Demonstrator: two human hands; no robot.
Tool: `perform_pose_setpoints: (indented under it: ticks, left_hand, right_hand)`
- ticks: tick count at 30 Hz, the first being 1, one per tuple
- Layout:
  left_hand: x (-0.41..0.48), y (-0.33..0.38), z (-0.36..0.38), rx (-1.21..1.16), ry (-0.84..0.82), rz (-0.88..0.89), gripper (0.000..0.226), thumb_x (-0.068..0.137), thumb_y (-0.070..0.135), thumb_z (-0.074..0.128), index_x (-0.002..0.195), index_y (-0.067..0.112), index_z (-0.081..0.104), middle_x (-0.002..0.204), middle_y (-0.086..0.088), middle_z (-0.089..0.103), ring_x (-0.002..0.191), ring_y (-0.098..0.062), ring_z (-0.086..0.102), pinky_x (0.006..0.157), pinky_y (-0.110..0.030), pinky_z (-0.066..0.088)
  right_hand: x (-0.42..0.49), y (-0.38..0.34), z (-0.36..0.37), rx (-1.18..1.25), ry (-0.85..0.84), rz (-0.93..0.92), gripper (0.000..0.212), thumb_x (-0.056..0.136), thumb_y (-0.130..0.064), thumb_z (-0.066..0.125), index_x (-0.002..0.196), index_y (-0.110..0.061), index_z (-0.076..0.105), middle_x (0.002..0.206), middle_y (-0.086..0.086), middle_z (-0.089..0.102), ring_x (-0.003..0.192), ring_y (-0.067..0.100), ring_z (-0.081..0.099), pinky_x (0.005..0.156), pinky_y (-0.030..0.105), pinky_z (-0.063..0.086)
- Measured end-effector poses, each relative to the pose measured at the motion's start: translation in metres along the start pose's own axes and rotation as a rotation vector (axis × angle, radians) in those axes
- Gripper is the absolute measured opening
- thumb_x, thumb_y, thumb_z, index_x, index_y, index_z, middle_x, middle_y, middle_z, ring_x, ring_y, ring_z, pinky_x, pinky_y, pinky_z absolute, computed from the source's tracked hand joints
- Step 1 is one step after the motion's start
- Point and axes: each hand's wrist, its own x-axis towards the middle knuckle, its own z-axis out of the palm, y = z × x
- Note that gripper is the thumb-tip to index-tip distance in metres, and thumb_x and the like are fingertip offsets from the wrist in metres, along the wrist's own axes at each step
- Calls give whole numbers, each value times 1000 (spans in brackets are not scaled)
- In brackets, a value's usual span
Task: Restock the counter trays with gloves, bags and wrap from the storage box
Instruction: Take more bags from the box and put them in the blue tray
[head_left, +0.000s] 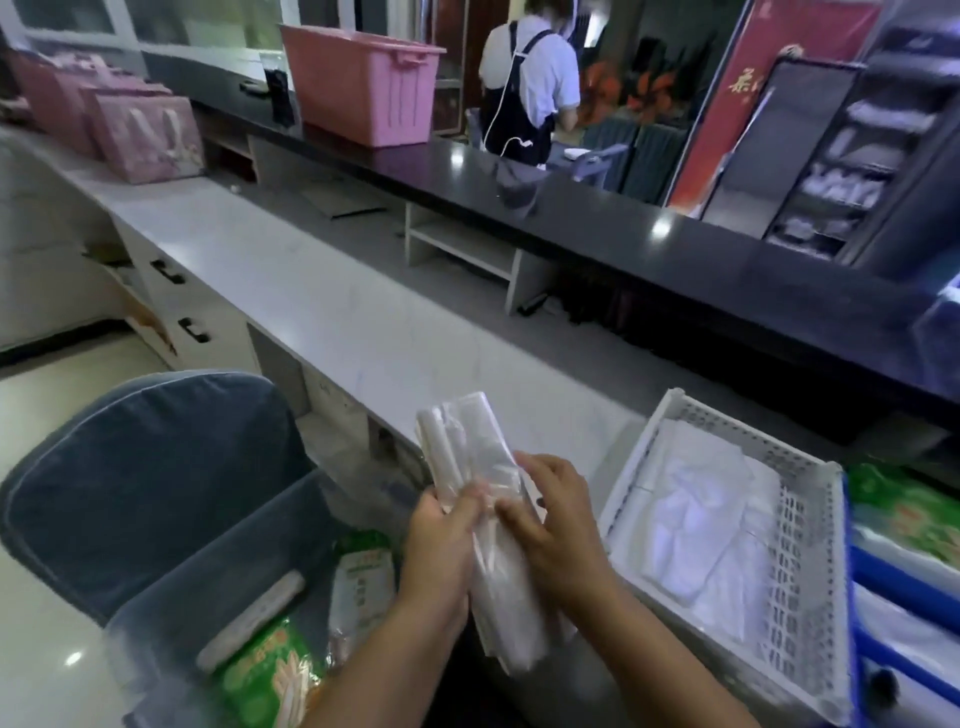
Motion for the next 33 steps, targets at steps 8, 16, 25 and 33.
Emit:
perform_pose_setpoints:
  ticks: [8, 16, 25, 33]
  left_hand:
    - [-35, -44, 143, 48, -143, 69, 16, 85, 39, 61, 96, 26, 61, 80, 0, 75, 74, -19, 73, 59, -32, 58]
    - [-75, -67, 294, -53, -313, 35, 24, 75, 13, 72, 94, 5, 62, 76, -10, 66, 63, -21, 65, 54, -30, 55]
    - [-109, -114, 376, -14, -200, -62, 36, 68, 10, 80, 100, 2, 64, 98, -22, 71, 88, -37, 69, 78, -52, 58]
    - [-90, -137, 404, -34, -294, -167, 24, 74, 3, 71, 95, 9, 60, 90, -14, 68, 80, -28, 66, 76, -43, 56]
  right_hand:
    - [-42, 55, -156, 254, -156, 266, 50, 63, -37, 82, 104, -36, 53, 104, -9, 65, 90, 5, 64, 71, 15, 53]
    - [-79, 136, -313, 228, -175, 316, 36, 61, -14, 81, 93, -17, 65, 82, 0, 73, 78, 12, 69, 67, 24, 55]
    - [-109, 192, -383, 191, -202, 387, 49, 58, -43, 78, 100, -37, 55, 99, -9, 64, 88, 9, 63, 64, 14, 48]
    - [-116, 223, -408, 101, -136, 502, 27, 69, -24, 77, 87, -32, 59, 86, -3, 68, 80, 8, 66, 64, 18, 52]
